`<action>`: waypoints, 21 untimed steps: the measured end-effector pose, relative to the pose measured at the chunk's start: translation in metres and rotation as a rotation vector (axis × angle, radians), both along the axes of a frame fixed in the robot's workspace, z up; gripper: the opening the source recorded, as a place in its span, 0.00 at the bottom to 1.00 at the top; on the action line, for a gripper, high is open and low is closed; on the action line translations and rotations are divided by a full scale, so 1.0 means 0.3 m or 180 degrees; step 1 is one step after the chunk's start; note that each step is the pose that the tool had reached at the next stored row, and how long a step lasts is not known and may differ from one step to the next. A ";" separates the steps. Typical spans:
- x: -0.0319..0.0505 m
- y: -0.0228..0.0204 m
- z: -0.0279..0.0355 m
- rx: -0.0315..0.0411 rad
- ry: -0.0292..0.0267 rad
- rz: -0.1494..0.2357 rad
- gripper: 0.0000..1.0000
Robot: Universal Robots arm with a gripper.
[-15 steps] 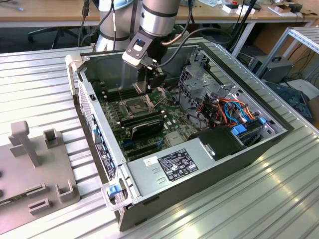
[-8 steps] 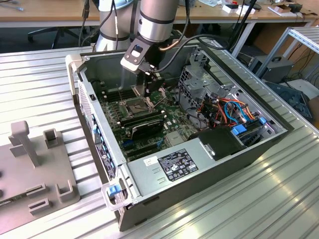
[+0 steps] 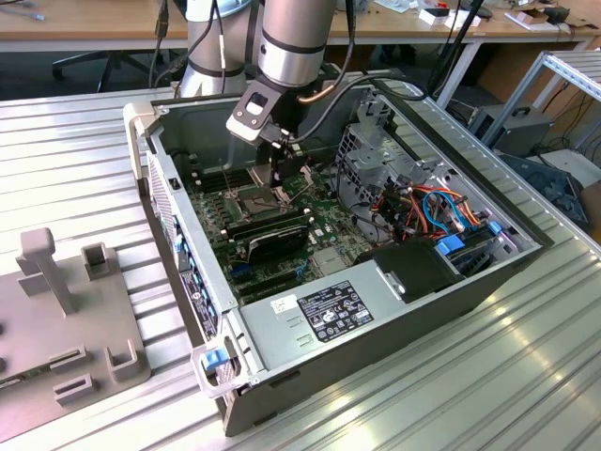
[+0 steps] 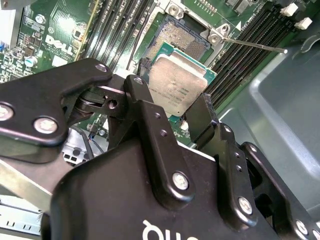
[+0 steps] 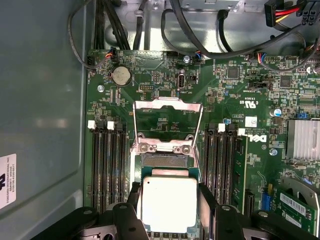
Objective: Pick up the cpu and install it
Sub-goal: 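Place the cpu into insertion slot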
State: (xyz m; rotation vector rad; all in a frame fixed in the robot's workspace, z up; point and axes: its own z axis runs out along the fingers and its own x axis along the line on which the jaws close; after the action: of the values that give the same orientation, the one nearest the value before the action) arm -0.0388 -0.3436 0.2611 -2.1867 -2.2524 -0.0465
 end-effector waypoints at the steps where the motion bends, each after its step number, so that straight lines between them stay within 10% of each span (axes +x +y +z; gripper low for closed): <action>1: 0.000 0.000 -0.002 0.0001 -0.0001 0.0000 0.55; 21: 0.000 0.000 -0.008 0.0000 0.0000 0.0000 0.55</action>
State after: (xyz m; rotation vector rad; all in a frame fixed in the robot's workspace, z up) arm -0.0388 -0.3436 0.2588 -2.1867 -2.2525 -0.0466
